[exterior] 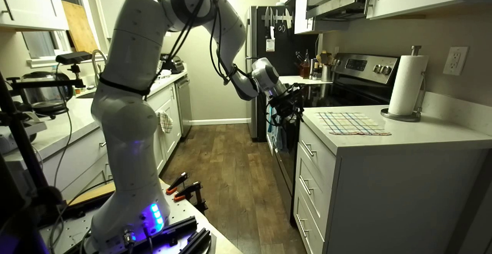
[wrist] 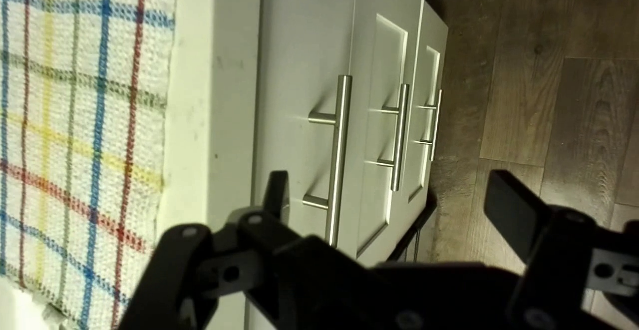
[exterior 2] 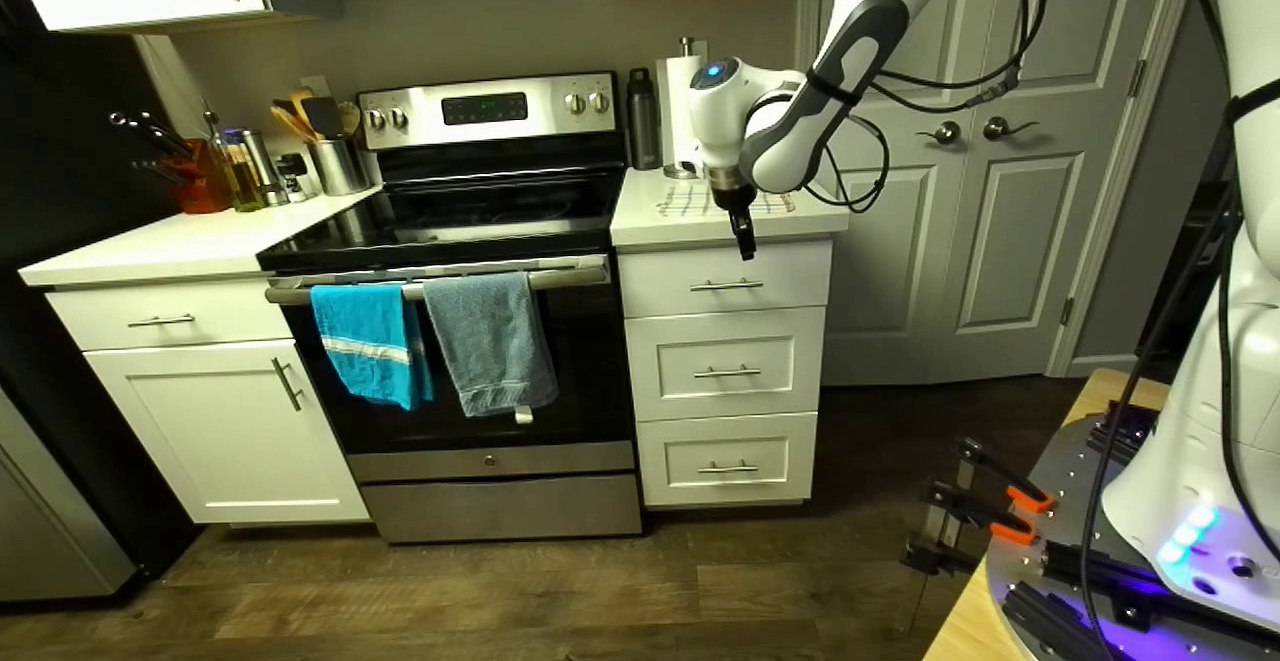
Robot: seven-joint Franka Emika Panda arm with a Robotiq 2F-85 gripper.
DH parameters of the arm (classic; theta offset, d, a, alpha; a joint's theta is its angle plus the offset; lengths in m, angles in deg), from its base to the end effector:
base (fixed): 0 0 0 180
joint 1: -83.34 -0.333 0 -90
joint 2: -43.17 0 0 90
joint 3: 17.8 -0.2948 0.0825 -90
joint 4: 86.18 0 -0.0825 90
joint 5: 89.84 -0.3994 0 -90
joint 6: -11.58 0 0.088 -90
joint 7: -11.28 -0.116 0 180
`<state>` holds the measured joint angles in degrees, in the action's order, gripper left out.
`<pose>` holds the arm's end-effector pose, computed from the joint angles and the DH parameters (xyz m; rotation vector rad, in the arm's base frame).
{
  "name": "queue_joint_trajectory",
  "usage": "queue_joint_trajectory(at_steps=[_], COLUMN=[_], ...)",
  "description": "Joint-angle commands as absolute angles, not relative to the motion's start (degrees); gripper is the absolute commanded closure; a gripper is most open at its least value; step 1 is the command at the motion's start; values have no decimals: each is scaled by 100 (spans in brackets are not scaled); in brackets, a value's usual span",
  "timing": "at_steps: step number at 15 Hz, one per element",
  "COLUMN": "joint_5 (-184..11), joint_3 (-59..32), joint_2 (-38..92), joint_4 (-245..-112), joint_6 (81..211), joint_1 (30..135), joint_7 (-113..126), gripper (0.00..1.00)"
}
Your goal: Open the first top drawer
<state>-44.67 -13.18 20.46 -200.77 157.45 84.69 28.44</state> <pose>0.6214 -0.0587 0.2330 2.3876 1.0627 0.0368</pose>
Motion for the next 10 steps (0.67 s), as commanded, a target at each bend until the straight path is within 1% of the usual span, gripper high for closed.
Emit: queue_joint_trajectory(at_steps=[1, 2, 10], joint_5=[-4711, -4526, -4556], joint_3=[-1497, -1393, -1428], joint_2=[1741, 1888, 1742], joint_4=[-19898, -20005, -19897], joint_6=[15973, 15824, 15844], joint_1=[8730, 8569, 8616], joint_7=[3466, 3055, 3164], gripper=[0, 0, 0])
